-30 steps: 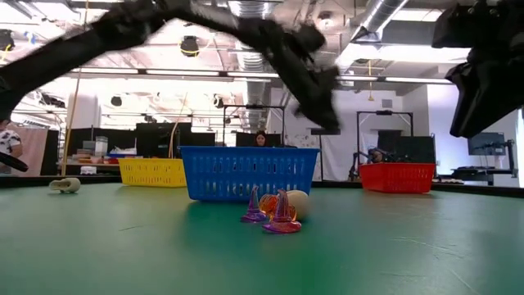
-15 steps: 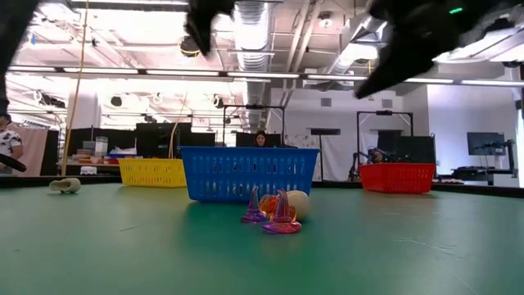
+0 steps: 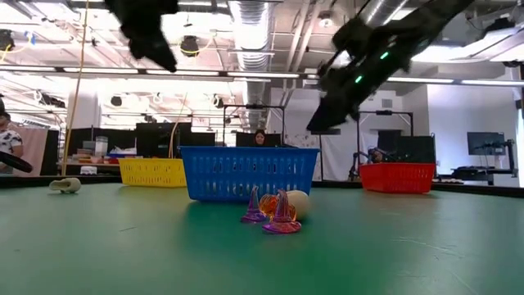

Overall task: Sort Halloween decoration
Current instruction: Put the orange pumpkin toy into the yellow bin

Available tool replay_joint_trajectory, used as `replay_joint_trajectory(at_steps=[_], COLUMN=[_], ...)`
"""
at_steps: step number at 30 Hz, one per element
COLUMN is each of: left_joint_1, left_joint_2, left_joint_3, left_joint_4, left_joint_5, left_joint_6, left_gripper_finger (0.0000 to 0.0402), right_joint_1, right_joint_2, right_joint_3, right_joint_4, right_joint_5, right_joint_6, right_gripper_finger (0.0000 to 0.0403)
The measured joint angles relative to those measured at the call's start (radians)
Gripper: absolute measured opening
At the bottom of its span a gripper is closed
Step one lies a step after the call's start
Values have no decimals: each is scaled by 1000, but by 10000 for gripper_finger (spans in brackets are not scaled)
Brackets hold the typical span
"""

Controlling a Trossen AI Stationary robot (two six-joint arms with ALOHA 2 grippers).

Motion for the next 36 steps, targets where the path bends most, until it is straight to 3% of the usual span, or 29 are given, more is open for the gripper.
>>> replay_joint_trajectory(at_steps=[7, 12, 17, 23, 28, 36], left_joint_1=[-137, -140, -113, -107, -107, -107], left_joint_2=[-341, -497, -623, -698, -707, -705], left_joint_3=[-615, -879, -925, -924, -924, -924], left_joint_4=[743, 1133, 1143, 1108, 1087, 1084], left_joint_5=[-6, -31, -89, -14, -14, -14], left_joint_6=[4, 81, 104, 99, 101, 118], left_gripper_finger=[129, 129, 129, 129, 129, 129], right_joint_1=[-129, -185, -211, -208, -210, -214], right_joint_2=[329, 504, 629, 735, 752, 737], right_joint_3=[234, 428, 578, 689, 719, 721], right_joint_4=[-82, -201, -303, -396, -424, -433], right_joint_5=[-8, -8, 0, 8, 79, 98], right_joint_6=[-23, 24, 70, 109, 112, 104], right_gripper_finger=[162, 162, 162, 162, 162, 162])
